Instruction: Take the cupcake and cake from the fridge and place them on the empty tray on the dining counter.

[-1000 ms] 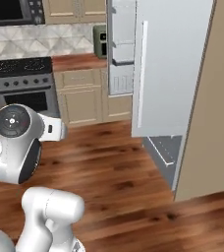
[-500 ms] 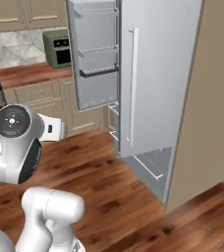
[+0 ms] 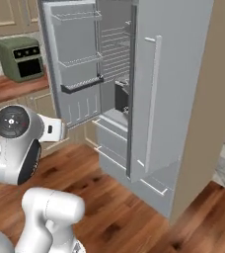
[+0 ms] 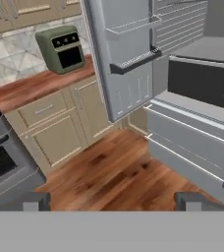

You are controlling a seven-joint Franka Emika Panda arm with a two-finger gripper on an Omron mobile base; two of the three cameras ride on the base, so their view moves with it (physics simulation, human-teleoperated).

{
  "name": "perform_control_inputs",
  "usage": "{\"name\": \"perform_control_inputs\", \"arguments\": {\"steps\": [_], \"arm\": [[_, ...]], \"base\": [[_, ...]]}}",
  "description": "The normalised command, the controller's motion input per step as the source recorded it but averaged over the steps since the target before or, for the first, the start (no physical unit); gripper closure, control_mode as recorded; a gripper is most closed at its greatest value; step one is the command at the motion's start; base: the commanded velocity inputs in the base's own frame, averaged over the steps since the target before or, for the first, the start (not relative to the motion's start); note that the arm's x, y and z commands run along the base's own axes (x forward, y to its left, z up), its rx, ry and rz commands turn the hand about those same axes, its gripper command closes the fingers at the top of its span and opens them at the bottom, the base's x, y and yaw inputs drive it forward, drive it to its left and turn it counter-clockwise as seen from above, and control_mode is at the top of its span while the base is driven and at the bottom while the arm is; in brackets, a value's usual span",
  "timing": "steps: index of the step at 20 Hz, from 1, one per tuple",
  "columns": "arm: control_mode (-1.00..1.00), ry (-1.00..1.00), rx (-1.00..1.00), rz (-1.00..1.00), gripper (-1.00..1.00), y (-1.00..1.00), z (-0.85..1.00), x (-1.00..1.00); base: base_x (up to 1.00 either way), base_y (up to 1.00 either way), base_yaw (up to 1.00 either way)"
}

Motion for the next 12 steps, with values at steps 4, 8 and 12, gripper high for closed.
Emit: {"name": "perform_control_inputs", "arguments": {"steps": [4, 8, 12], "arm": [[1.0, 0.0, 0.0, 0.0, -1.0, 0.0, 0.0, 0.0], [1.0, 0.0, 0.0, 0.0, -1.0, 0.0, 0.0, 0.0], [1.0, 0.0, 0.0, 0.0, -1.0, 0.0, 0.0, 0.0]], "base": [[1.0, 0.31, -0.32], [1.0, 0.05, -0.24], [0.83, -0.09, -0.18]]}}
